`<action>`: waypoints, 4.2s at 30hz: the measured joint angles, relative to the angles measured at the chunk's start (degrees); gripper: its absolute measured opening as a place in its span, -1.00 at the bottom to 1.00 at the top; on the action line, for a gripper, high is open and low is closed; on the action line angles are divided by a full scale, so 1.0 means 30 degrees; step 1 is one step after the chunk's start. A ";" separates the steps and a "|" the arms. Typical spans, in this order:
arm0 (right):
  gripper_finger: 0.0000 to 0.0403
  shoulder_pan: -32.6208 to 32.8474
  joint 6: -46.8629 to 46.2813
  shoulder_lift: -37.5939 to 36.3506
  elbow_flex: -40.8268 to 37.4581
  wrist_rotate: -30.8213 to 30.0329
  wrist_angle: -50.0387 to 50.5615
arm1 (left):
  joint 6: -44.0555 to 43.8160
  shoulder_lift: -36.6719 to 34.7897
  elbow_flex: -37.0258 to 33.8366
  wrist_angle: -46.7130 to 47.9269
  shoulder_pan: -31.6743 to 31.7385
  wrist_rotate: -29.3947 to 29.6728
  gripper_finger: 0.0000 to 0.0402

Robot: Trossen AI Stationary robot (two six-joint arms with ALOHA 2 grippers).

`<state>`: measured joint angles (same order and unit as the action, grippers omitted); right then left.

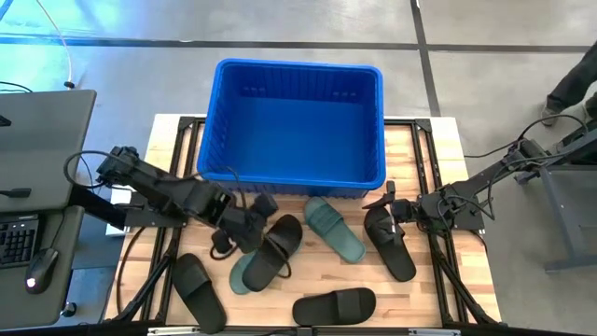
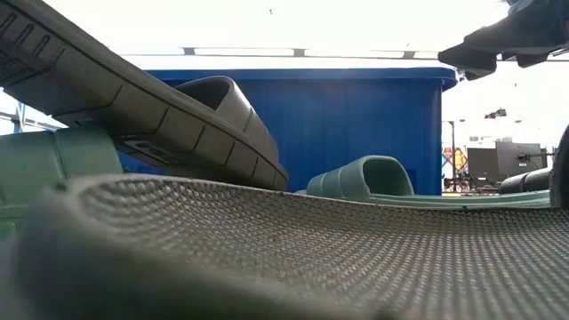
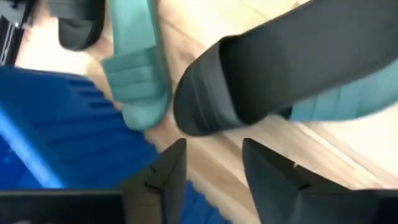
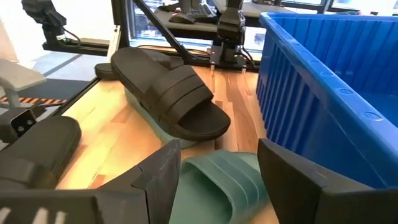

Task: Pick and place slides into bin
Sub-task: Put the black slide into the blue container

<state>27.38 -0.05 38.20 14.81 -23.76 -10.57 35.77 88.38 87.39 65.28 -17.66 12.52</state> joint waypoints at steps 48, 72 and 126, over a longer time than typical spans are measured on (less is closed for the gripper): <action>0.04 -0.0006 -0.0044 0.0029 0.0007 0.0048 0.0435 | -0.1846 0.3461 -0.6272 -1.1630 -0.1497 0.7426 -0.93; 0.03 -0.0003 -0.0894 0.0029 0.0007 0.0048 0.0439 | 0.5506 0.3286 1.1191 -0.5574 0.0334 1.0541 -0.97; 0.02 -0.0007 -0.2499 0.0787 0.0007 0.0041 0.1007 | 0.2178 1.5051 1.5233 -0.6883 1.5615 -0.3136 -0.03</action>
<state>27.35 -7.55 40.56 14.83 -23.64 -7.55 42.30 133.53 133.09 44.63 29.18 3.11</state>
